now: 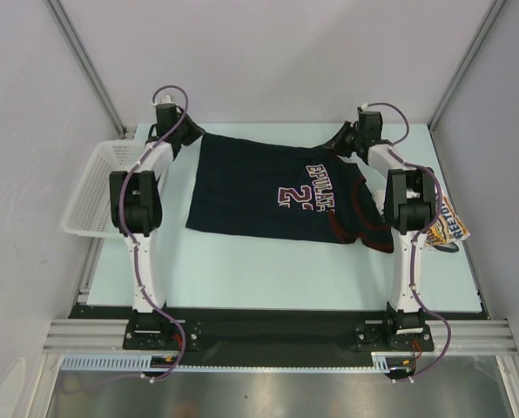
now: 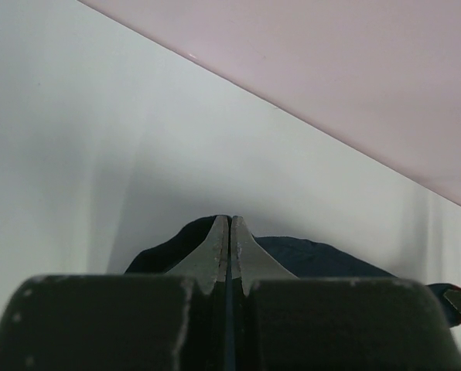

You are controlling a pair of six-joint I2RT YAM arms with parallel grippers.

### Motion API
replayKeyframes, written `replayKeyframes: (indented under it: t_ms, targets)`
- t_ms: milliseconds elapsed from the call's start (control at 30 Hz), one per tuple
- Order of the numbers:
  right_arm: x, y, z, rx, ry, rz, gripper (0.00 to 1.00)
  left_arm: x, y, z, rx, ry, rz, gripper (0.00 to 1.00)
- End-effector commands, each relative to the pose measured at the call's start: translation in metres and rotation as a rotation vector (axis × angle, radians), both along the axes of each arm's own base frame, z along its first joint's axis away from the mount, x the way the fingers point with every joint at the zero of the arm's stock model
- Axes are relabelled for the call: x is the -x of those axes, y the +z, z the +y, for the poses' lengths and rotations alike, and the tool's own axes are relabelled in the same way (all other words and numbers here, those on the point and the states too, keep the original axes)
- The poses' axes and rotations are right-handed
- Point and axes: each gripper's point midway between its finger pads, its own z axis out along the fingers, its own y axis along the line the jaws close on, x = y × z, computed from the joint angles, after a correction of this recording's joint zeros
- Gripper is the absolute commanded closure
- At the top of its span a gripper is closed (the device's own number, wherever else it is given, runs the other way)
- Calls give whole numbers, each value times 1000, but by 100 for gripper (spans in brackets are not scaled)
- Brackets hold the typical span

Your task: Fold and stack the tank tops

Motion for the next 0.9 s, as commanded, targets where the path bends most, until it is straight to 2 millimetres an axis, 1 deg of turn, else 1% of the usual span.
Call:
replayKeyframes:
  t_ms: [0,133,167,200,233,267,333,367,400,433,467,500,533,567,600,633,667,733,767,833,867]
  targets:
    - [-3,54,-3,-8,11,-122,99,6,54,-3,16,-19,-120,100]
    - [7,57,-5,13,10,-118,100,21,57,0,10,-13,-120,100]
    - [9,59,-6,17,8,-123,100,26,67,0,11,-13,-135,100]
    - [16,59,-6,20,5,-117,100,34,58,0,15,-16,-116,100]
    - [19,60,-6,21,6,-116,100,38,57,-1,17,-17,-112,100]
    - [22,60,-6,24,8,-120,99,48,55,-1,19,-16,-104,100]
    - [34,59,-6,33,3,-110,99,55,54,-1,19,-16,-106,100]
    - [38,58,-7,40,0,-107,99,59,58,0,18,-15,-109,100]
    - [43,66,-3,54,2,-122,99,65,48,0,14,-13,-87,100]
    - [51,57,-2,68,-1,-101,98,70,50,0,16,-16,-87,100]
    - [57,55,0,85,-4,-89,98,76,40,-1,16,-17,-64,100]
    - [60,51,-2,113,-22,-84,97,79,39,-1,18,-20,-64,100]
    - [71,50,4,125,-18,-74,97,82,36,-2,20,-24,-58,100]
    - [75,47,5,135,-24,-66,96,85,37,-2,20,-25,-59,100]
    - [81,44,5,148,-37,-60,96,91,28,-2,20,-25,-39,100]
    - [86,49,9,146,-36,-71,96,95,31,-2,22,-28,-42,100]
    - [96,39,8,151,-38,-48,97,103,21,-2,19,-28,-20,100]
    - [108,31,12,155,-38,-23,97,112,24,-1,12,-25,-28,100]
    - [115,32,14,153,-34,-42,97,120,15,-1,7,-27,-9,100]
    - [122,30,13,176,-53,-41,97,130,16,0,-4,-29,-3,100]
    - [129,29,13,199,-63,-31,97,138,9,1,-15,-36,18,100]
